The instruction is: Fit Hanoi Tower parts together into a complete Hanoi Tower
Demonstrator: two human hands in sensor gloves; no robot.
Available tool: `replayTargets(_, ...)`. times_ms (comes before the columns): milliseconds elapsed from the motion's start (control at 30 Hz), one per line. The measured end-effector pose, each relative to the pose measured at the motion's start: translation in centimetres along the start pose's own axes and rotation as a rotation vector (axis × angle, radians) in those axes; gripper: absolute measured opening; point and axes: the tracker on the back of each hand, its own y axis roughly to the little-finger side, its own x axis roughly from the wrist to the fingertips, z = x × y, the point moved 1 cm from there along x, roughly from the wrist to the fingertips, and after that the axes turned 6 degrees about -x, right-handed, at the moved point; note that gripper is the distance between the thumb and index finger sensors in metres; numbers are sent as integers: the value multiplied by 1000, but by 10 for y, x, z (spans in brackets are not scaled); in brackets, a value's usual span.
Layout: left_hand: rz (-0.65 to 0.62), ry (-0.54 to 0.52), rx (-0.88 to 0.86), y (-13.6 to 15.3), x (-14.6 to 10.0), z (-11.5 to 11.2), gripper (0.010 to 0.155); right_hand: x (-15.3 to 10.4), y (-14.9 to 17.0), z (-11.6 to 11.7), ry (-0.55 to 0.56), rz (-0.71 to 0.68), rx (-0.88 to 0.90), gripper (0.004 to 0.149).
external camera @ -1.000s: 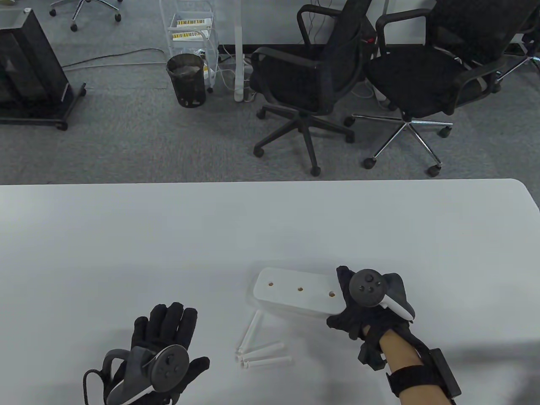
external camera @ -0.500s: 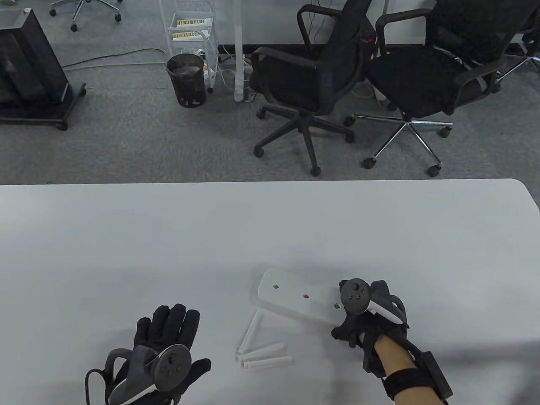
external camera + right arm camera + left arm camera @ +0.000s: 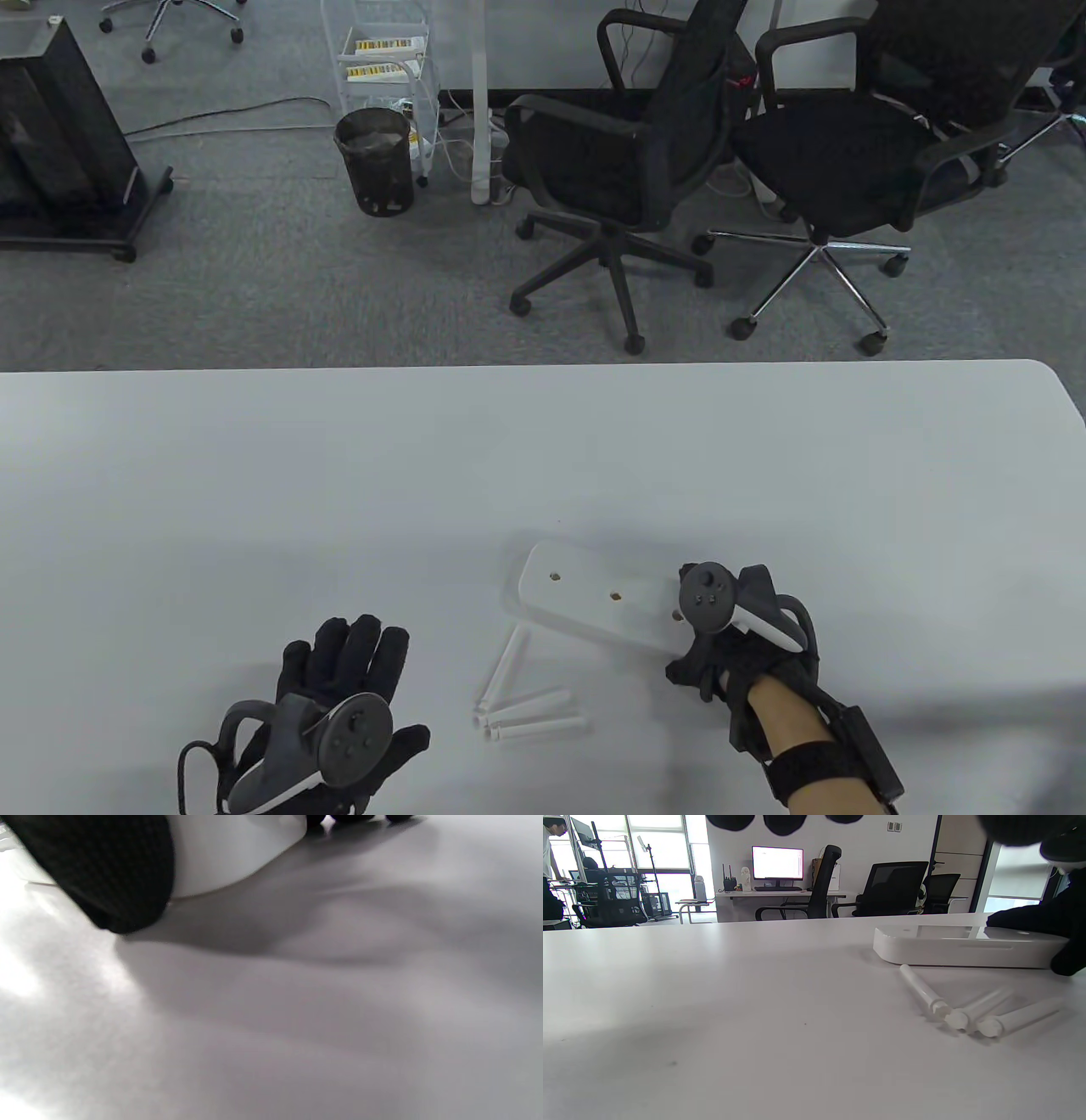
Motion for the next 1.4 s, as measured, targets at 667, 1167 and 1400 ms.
replayTargets(667,120,316,-206,-43,79,3,91,1,0,1,-40,14,20,116)
replayTargets(1167,284,331,-105,-85,132,-38,67,2,1,2,-65,18,21,116)
replayTargets(1400,339,334,11,-95,139,-53,69,3,1,3,-98,16,17,116)
